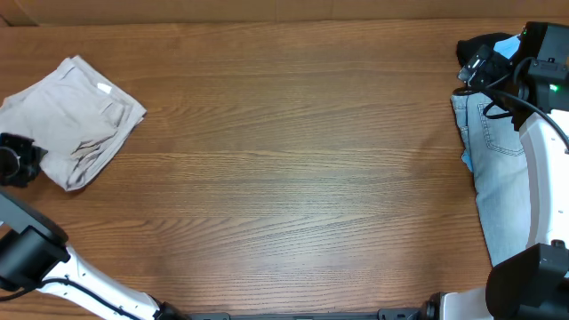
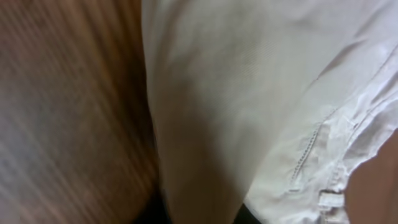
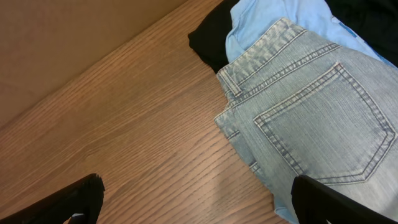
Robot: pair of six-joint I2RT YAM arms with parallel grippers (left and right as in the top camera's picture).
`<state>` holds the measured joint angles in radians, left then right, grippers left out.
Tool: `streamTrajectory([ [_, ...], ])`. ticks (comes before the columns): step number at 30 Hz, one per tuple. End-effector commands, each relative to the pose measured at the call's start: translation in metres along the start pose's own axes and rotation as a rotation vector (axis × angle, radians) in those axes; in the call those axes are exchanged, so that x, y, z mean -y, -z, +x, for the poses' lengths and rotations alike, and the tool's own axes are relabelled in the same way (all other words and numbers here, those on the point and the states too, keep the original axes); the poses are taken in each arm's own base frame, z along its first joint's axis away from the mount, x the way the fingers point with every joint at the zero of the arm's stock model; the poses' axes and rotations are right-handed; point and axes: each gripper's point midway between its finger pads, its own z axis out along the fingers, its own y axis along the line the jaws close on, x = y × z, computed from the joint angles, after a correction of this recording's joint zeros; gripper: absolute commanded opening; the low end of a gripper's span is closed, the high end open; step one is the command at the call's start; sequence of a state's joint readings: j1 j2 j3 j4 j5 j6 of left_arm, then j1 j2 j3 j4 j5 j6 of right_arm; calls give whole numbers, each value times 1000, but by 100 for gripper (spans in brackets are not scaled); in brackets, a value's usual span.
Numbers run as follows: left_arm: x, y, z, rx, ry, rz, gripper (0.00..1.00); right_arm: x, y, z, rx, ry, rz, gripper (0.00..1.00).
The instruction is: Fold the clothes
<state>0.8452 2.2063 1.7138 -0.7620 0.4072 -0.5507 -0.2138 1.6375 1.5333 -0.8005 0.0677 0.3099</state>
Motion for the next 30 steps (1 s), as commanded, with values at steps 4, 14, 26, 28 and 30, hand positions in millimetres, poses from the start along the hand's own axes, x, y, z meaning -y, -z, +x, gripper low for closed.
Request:
streamTrajectory([
  [4, 32, -2, 37, -101, -10, 37, 71, -1, 3, -8, 23, 0, 2, 100],
  [14, 74, -52, 121, -204, -184, 28, 28, -1, 3, -8, 23, 0, 2, 100],
  [26, 63, -82, 98, 60, -45, -87, 4, -1, 3, -8, 22, 0, 2, 100],
  [28, 64, -80, 83, 118, -46, -83, 4, -1, 3, -8, 23, 0, 2, 100],
  [30, 68, -78, 70, 162, -55, -60, 4, -1, 3, -8, 23, 0, 2, 100],
])
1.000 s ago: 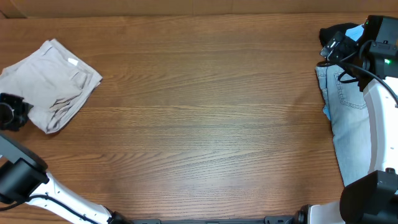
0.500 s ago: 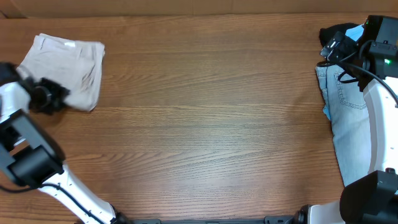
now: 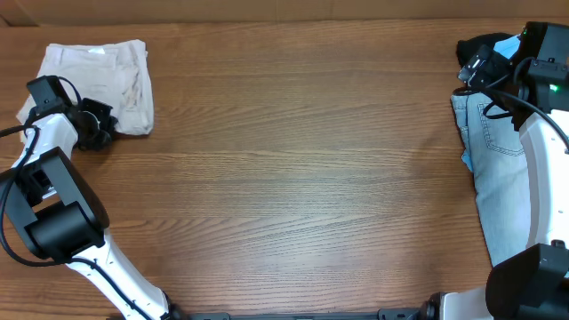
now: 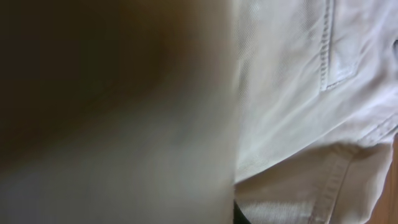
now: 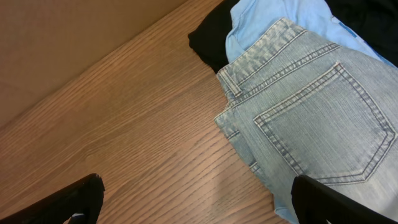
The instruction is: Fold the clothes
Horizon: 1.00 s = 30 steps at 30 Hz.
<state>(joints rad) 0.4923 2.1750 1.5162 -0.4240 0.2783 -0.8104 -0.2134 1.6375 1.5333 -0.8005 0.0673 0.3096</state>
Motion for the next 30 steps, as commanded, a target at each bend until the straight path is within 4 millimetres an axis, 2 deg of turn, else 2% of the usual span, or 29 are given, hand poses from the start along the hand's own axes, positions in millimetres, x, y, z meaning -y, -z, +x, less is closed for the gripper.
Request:
streamTrajectory([
  [1, -29, -1, -33, 144, 36, -96, 4, -1, 3, -8, 23, 0, 2, 100],
  [5, -18, 2, -51, 209, 11, -39, 9, -1, 3, -8, 23, 0, 2, 100],
  [9, -1, 3, -61, 257, -130, 3, 16, -1, 3, -8, 23, 0, 2, 100],
  [11, 6, 1, -60, 266, -217, 9, 19, -1, 3, -8, 23, 0, 2, 100],
  [13, 8, -4, -55, 255, -260, 9, 17, -1, 3, -8, 23, 0, 2, 100],
  [16, 1, -20, -46, 220, -267, 1, 4, -1, 3, -8, 23, 0, 2, 100],
  [17, 0, -25, -42, 200, -266, 9, 4, -1, 3, -8, 23, 0, 2, 100],
  [23, 0, -58, -23, 113, -276, 103, 7, -1, 3, -8, 23, 0, 2, 100],
  [26, 0, -63, -24, 122, -283, 111, 8, -1, 3, -8, 23, 0, 2, 100],
  [30, 12, -62, -26, 150, -367, 136, 12, -1, 3, -8, 23, 0, 2, 100],
])
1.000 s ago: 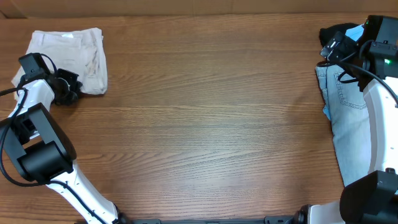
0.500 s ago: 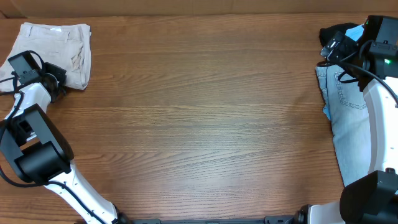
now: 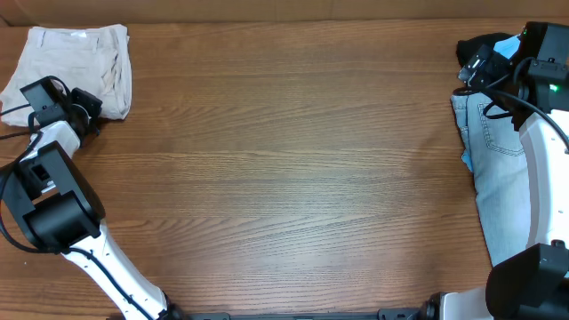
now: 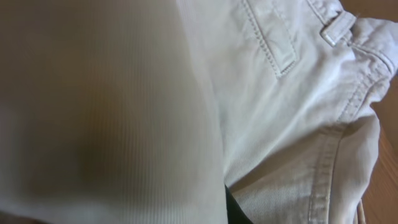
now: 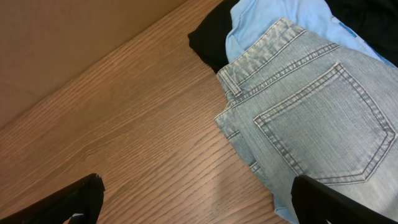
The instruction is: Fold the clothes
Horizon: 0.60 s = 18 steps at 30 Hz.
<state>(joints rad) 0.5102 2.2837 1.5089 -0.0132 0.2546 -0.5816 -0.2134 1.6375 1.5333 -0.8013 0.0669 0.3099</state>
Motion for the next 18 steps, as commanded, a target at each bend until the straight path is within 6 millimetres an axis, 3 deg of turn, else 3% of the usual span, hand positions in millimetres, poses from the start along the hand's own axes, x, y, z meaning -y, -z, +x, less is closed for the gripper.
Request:
streamTrajectory([
  [1, -5, -23, 42, -101, -96, 6, 12, -1, 3, -8, 24, 0, 2, 100],
  [7, 9, -26, 65, -155, -291, 20, 12, -1, 3, -8, 24, 0, 2, 100],
  [10, 5, -25, 84, -215, -384, -7, 19, -1, 3, -8, 24, 0, 3, 100],
  [11, 1, -25, 87, -227, -396, -32, 24, -1, 3, -8, 24, 0, 2, 100],
  [12, -3, -25, 89, -232, -399, -60, 35, -1, 3, -8, 24, 0, 2, 100],
  [13, -7, -24, 89, -235, -399, -83, 50, -1, 3, -8, 24, 0, 2, 100],
  [14, -10, -23, 90, -240, -400, -94, 73, -1, 3, -8, 24, 0, 2, 100],
  [18, -11, -19, 86, -245, -398, -105, 84, -1, 3, -8, 24, 0, 2, 100],
])
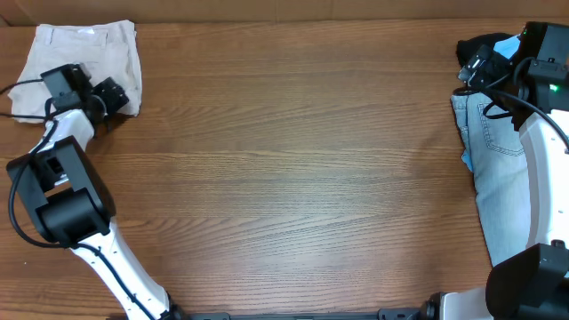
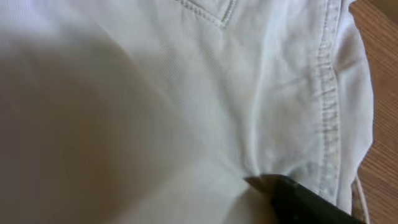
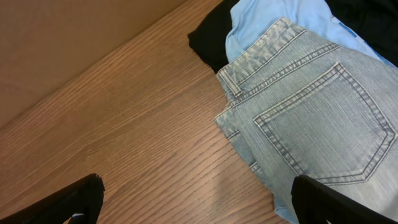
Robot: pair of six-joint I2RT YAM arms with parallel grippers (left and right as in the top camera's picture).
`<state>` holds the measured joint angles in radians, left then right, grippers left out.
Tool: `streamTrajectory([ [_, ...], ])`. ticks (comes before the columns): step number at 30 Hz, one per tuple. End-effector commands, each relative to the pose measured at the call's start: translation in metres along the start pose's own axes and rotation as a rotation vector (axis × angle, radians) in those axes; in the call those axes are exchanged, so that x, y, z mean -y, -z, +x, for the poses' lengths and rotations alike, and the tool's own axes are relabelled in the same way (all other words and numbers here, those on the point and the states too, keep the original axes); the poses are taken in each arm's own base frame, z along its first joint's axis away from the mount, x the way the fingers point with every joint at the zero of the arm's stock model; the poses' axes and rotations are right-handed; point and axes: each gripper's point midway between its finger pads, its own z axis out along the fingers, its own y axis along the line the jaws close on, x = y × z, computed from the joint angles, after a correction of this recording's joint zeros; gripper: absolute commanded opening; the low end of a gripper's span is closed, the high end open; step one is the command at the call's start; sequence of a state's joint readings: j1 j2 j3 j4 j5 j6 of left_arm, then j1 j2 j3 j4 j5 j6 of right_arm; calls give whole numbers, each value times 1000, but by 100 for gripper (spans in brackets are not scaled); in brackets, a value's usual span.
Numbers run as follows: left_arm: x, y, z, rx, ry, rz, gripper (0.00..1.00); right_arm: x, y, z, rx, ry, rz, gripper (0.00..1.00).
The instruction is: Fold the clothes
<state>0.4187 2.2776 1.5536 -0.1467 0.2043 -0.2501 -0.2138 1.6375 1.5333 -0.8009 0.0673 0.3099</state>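
Observation:
Folded beige shorts [image 1: 89, 53] lie in the table's far left corner. My left gripper [image 1: 105, 94] is at their near right edge, shut on the cloth. The left wrist view is filled with beige fabric [image 2: 186, 81], which puckers at the one black fingertip [image 2: 273, 186] that shows; the other is hidden under cloth. Light blue jeans [image 1: 498, 169] lie along the right edge, pocket up [image 3: 323, 124]. My right gripper [image 3: 199, 202] hangs open over bare wood beside the jeans' waistband, holding nothing.
A black garment [image 1: 480, 46] and a light blue one [image 3: 273, 18] lie bunched behind the jeans at the far right corner. A cardboard wall [image 3: 74, 43] runs along the table's back edge. Wood tabletop [image 1: 293, 178] lies between the two piles.
The beige shorts and my left gripper have shifted a little to the right in the far left corner. The right arm and the jeans have not moved.
The beige shorts first lay tilted at the table's left side, my left gripper at their near left edge. Then they were farther back, then in the far left corner, and now slightly to the right. The right gripper stayed open by the jeans throughout.

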Motion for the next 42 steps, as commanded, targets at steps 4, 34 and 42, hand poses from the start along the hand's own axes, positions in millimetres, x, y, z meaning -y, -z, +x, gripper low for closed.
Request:
streamTrajectory([
  [4, -17, -10, 51, -189, -6, -58, 74, -1, 3, -8, 23, 0, 2, 100],
  [34, -34, 110, -13, -186, 41, -355, 4, -1, 3, -8, 23, 0, 2, 100],
  [42, -55, 78, 28, -286, 28, -398, 4, -1, 3, -8, 23, 0, 2, 100],
])
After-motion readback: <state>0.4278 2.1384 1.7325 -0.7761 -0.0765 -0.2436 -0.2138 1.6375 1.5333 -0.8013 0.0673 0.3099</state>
